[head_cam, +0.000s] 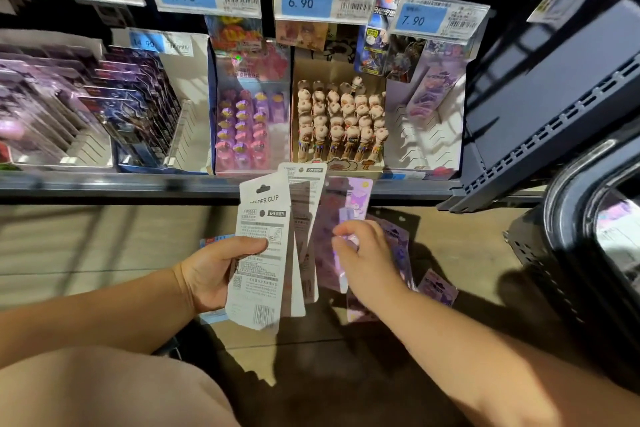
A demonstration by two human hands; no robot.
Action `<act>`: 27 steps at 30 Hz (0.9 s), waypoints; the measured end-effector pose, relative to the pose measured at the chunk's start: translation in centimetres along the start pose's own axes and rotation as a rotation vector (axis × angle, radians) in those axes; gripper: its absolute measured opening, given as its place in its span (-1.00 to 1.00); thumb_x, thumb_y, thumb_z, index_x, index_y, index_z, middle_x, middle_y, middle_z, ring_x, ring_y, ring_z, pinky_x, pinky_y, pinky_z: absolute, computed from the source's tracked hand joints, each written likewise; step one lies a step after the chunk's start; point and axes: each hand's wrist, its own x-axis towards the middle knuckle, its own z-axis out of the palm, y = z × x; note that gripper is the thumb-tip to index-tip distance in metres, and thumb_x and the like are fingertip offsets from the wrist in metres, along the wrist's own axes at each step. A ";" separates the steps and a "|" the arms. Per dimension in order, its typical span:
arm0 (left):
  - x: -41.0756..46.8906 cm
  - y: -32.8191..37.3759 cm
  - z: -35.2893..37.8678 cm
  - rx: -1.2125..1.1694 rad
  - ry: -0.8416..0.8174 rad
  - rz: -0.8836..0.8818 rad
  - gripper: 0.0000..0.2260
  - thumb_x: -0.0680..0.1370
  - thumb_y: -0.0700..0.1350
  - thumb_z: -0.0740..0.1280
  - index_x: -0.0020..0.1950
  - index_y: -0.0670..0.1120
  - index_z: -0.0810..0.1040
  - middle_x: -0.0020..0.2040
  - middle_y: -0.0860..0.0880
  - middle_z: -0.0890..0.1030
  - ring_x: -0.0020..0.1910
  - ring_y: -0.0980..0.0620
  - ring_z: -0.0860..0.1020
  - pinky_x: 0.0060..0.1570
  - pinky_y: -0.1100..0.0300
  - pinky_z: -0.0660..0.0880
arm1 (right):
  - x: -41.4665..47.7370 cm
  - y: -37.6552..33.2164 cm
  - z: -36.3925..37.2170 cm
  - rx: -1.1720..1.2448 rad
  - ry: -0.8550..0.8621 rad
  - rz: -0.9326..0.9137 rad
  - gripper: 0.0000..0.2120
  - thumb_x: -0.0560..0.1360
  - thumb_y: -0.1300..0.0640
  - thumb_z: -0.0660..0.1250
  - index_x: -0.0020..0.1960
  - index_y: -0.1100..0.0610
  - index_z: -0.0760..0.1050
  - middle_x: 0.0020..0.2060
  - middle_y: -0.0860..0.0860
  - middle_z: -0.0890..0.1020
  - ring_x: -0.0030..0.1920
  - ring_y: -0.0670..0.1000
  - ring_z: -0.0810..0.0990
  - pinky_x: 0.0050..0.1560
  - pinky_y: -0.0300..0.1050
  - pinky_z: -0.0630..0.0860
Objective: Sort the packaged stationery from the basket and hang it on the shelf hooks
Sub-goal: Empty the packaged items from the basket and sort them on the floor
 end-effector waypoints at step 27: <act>0.8 0.3 1.0 0.052 0.054 -0.039 -0.43 0.11 -0.16 0.69 0.09 -0.20 0.66 0.10 -0.25 0.64 0.08 -0.21 0.62 0.23 -0.16 0.49 | 1.8 -2.0 1.9 0.669 -0.415 0.255 -0.67 0.56 -0.14 0.23 0.25 -0.02 0.47 0.11 -0.04 0.67 0.21 0.04 0.57 0.31 0.15 0.37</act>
